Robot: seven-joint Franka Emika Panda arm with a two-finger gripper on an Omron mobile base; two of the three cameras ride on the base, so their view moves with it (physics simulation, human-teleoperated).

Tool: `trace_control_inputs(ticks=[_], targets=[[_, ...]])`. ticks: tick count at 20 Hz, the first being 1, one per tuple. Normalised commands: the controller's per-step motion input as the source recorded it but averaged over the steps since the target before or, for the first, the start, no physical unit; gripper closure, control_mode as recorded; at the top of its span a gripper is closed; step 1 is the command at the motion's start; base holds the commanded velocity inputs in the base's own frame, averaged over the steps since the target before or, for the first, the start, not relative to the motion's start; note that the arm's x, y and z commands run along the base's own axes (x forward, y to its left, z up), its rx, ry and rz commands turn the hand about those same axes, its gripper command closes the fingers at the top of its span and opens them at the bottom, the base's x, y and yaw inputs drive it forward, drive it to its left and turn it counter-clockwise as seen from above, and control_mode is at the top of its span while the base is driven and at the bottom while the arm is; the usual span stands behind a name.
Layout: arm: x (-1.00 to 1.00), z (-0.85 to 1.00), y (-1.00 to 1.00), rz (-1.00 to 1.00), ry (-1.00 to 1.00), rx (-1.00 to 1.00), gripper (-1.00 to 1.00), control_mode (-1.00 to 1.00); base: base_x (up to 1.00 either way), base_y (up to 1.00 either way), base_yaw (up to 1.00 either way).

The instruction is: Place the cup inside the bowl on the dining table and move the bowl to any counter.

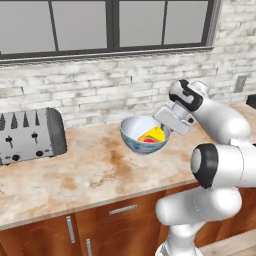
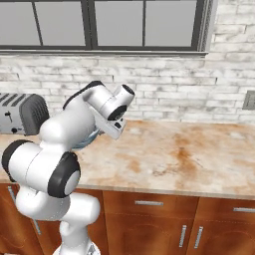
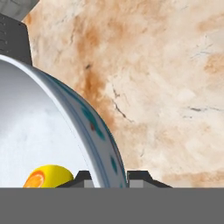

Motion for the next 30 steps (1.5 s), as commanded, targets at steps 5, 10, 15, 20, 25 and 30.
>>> trace_control_inputs(ticks=[5,10,15,20,25,30], targets=[[0.07,-0.1,0.0,0.0,0.0,-0.05,1.0,-1.0,0.0,0.0,0.0],[0.01,-0.02,0.0,0.0,0.0,-0.05,1.0,-1.0,0.0,0.0,0.0],[0.15,-0.25,0.0,0.0,0.0,0.0,1.0,-1.0,0.0,0.0,0.0],[0.12,-0.28,0.0,0.0,0.0,0.0,1.0,-1.0,0.0,0.0,0.0],[0.12,-0.25,0.0,0.0,0.0,0.0,1.0,-1.0,0.0,0.0,0.0],[0.11,-0.2,0.0,0.0,0.0,0.0,1.0,-1.0,0.0,0.0,0.0]])
